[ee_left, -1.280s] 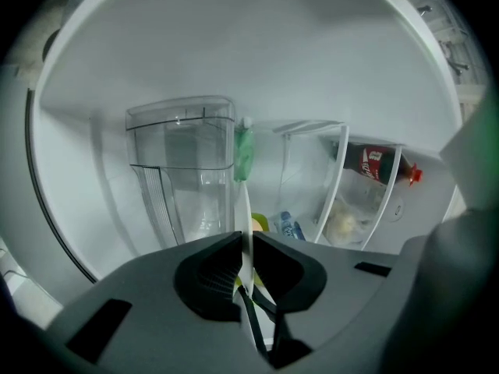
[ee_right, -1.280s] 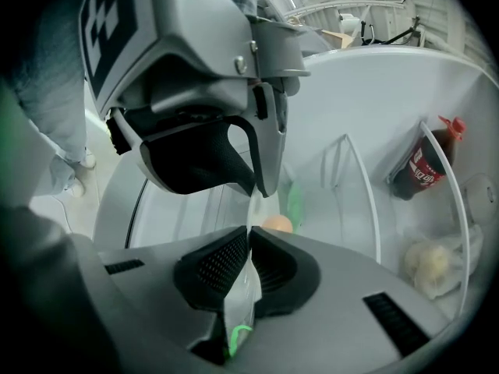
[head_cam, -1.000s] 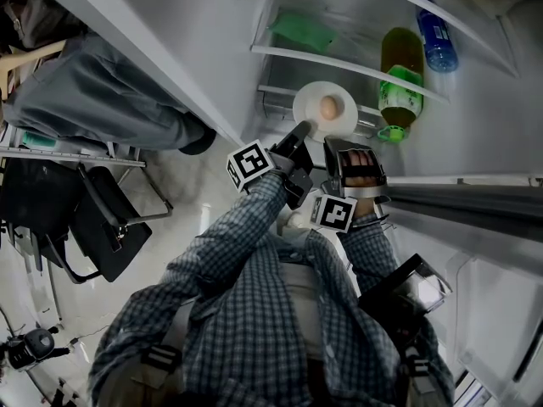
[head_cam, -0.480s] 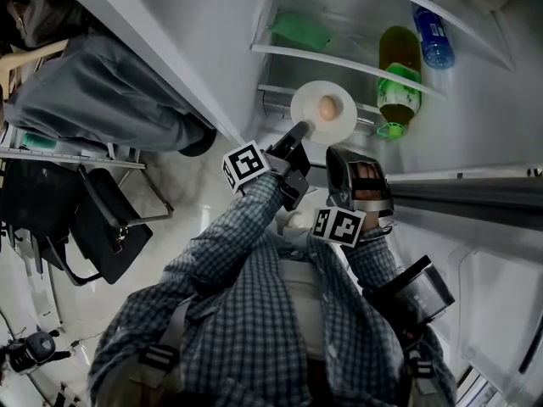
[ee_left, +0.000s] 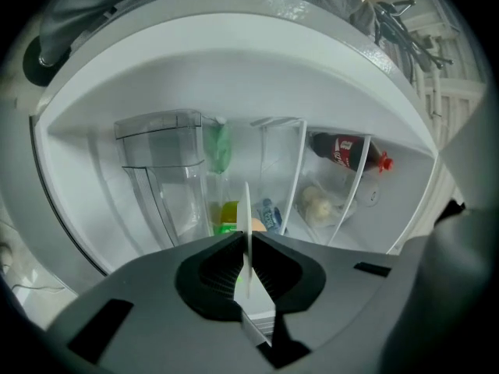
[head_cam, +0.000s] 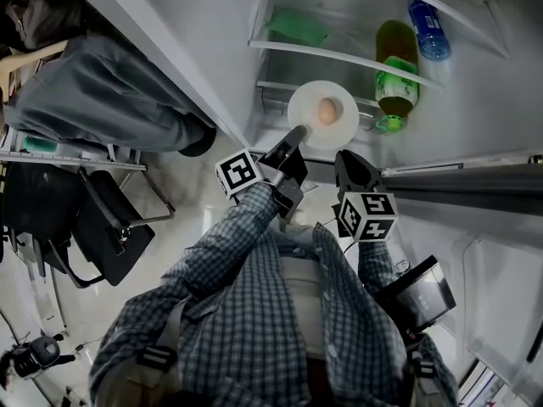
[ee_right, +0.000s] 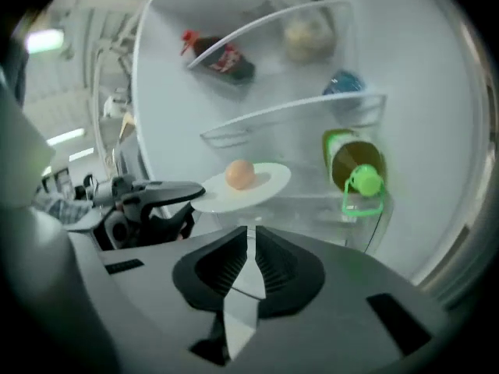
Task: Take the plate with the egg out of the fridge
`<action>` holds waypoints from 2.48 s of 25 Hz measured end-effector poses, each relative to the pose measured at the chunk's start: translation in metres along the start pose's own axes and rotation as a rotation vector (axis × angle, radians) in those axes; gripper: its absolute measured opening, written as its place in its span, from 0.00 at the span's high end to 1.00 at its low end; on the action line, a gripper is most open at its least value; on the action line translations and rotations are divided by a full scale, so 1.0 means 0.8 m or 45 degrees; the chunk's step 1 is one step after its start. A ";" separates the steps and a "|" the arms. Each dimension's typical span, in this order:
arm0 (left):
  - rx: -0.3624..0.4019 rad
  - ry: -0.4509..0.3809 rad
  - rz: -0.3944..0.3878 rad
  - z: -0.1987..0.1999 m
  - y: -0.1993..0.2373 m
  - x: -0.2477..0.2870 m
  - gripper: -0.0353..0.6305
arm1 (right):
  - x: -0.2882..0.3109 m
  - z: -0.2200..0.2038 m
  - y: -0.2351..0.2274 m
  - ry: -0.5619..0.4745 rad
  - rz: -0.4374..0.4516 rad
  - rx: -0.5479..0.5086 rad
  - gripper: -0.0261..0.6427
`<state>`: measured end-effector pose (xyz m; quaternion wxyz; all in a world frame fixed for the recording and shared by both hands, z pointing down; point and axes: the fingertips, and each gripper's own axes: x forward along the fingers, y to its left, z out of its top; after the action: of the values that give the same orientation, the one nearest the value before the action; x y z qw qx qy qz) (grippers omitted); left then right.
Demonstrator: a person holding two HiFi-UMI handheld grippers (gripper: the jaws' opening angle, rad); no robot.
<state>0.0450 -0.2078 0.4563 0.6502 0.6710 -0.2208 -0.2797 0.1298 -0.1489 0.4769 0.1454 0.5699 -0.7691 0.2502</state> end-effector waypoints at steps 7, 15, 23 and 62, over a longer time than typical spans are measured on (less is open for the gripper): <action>-0.006 -0.018 -0.005 0.002 -0.008 -0.026 0.89 | -0.026 0.012 0.006 -0.250 0.224 0.660 0.93; -0.021 -0.020 -0.018 -0.006 -0.016 -0.058 0.89 | -0.042 0.030 0.023 -0.396 0.378 0.951 0.88; -0.022 -0.023 -0.024 -0.012 -0.022 -0.096 0.89 | -0.049 0.014 0.062 -0.370 0.473 1.065 0.88; -0.015 -0.110 -0.030 -0.140 -0.042 -0.190 0.89 | -0.158 -0.056 0.083 -0.330 0.566 1.245 0.88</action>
<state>0.0031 -0.0216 0.4364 0.6407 0.6570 -0.2392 -0.3174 0.1033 -0.0077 0.4350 -0.2885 0.4209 -0.6766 0.5309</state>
